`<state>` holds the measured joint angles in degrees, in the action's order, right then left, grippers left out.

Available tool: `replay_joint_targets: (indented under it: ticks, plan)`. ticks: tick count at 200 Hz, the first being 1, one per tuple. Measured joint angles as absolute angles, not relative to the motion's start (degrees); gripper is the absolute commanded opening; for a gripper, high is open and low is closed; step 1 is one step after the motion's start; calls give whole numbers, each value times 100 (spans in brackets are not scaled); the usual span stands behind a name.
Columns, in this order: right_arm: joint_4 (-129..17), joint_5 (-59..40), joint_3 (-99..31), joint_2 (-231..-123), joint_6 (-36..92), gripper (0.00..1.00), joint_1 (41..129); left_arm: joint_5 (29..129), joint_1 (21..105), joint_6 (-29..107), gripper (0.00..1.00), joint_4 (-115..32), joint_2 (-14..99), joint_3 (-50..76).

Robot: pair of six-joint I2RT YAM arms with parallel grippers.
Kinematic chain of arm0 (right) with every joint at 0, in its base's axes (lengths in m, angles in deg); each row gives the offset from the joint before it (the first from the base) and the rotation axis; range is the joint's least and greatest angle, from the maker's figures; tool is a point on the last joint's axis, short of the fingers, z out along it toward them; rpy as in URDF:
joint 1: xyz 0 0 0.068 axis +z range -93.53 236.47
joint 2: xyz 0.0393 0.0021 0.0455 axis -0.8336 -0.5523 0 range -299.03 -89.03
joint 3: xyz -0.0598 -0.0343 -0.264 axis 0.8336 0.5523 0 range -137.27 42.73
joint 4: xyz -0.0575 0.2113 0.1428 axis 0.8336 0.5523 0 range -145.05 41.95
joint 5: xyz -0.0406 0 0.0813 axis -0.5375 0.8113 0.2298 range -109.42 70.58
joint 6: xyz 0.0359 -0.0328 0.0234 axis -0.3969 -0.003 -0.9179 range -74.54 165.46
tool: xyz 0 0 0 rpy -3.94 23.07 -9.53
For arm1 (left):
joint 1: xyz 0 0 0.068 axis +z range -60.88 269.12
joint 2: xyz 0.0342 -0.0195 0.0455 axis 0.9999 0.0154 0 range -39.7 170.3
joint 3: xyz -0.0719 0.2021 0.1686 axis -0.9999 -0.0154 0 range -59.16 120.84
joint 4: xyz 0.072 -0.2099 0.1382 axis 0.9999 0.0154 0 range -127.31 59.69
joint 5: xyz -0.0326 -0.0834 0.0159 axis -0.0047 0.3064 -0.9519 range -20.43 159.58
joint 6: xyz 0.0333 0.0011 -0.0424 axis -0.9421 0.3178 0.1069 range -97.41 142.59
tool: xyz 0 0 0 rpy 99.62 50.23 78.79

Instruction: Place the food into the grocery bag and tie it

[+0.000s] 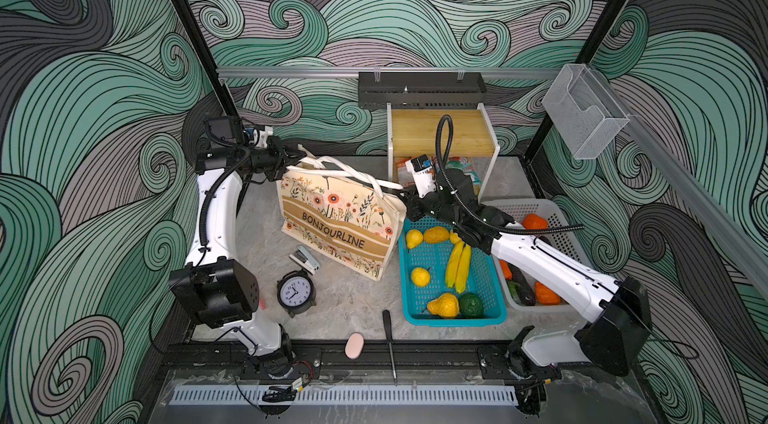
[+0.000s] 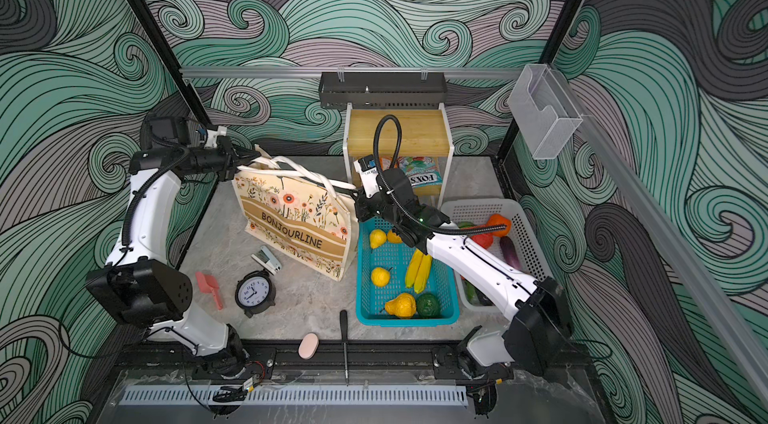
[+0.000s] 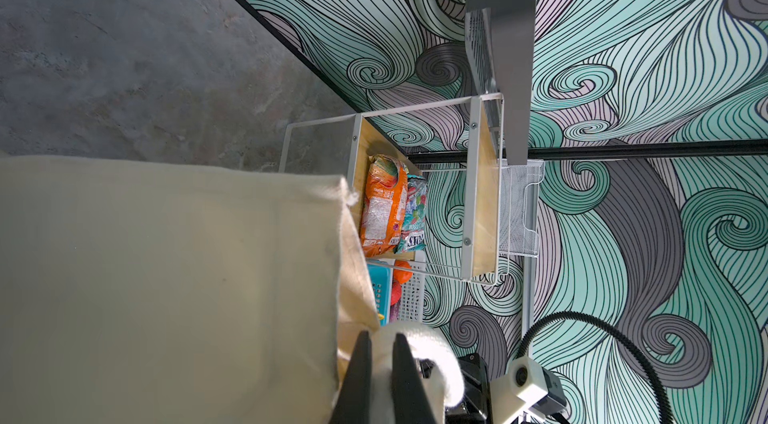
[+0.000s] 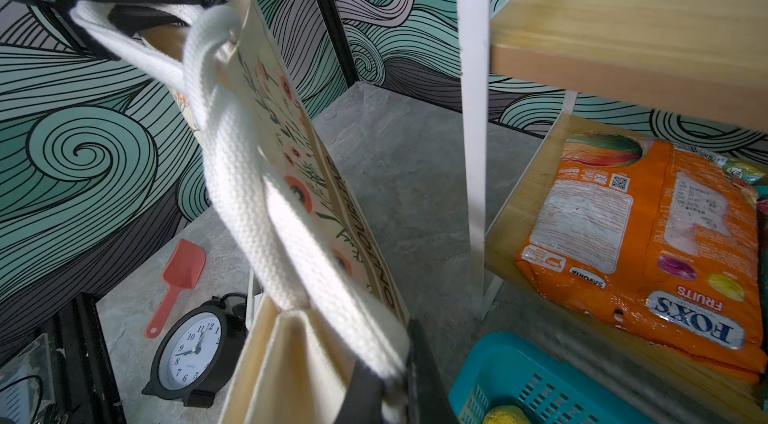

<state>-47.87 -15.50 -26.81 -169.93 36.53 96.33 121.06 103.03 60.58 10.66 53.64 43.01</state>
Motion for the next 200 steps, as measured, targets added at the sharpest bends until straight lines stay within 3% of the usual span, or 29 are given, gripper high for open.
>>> replay_joint_targets:
  ticks: [101,151,169,200]
  plan:
    - [-4297,-1368,-3336,-17363,3557,0,9561,12073,10430,6170,0,294,5113,3539]
    - [-3807,-1836,-3605,-17514,3518,0,9828,11804,10869,6266,36,-468,4836,3119]
    - [-3584,-2079,-3656,-17562,3518,0,9843,11581,11027,6321,53,-820,4578,2863]
    - [-3355,-2319,-3780,-17645,3605,0,9976,11483,10775,6362,75,-1168,4097,2334]
